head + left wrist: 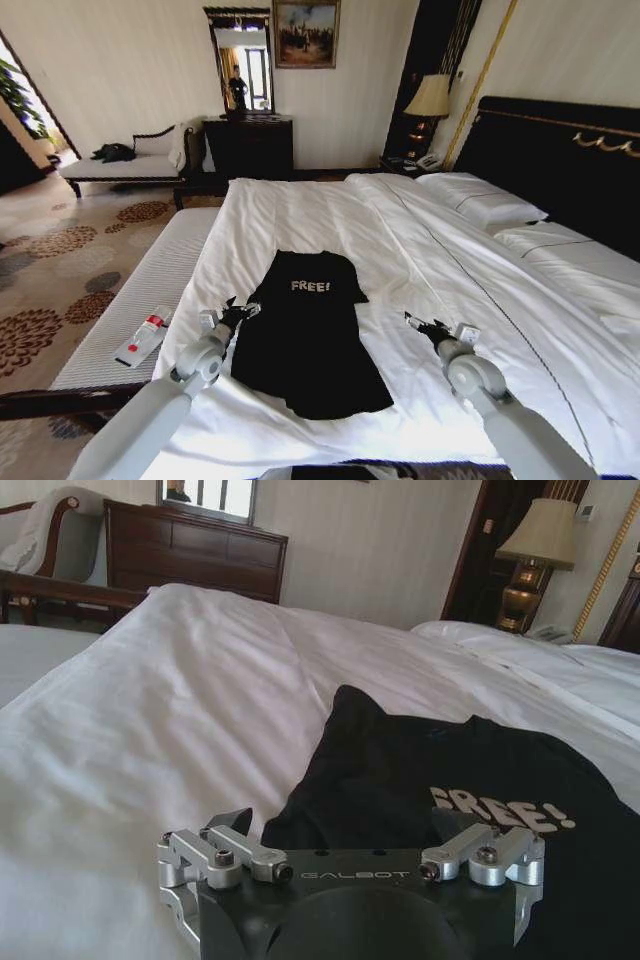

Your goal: Fold the clothes on the bed.

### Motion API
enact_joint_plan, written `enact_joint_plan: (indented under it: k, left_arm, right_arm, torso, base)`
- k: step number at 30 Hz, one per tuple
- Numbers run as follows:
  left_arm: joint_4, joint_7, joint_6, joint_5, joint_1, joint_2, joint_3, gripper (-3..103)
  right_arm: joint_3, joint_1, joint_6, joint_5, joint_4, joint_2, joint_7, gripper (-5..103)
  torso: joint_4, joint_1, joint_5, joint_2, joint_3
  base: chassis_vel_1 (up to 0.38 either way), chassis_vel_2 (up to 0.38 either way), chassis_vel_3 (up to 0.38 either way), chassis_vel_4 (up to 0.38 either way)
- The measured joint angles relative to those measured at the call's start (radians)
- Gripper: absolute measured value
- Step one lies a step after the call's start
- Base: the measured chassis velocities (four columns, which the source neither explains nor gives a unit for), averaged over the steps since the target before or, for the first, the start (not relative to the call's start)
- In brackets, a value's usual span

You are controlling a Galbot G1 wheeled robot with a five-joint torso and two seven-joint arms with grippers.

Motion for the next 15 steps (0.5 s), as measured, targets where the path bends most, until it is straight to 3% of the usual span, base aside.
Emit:
enact_joint_plan:
  k: [15]
  left_arm:
    - [-0.137,0.061,0.008,0.027,0.308,-0.001,-0.208,100]
  right_arm:
    - [0.093,-0.247,0.001,-0.056,0.220,0.049,-0.097,100]
  torso:
    - [0.0001,0.000,-0.0003,0.000,0.000]
  base:
    - [0.000,0.000,0.000,0.000]
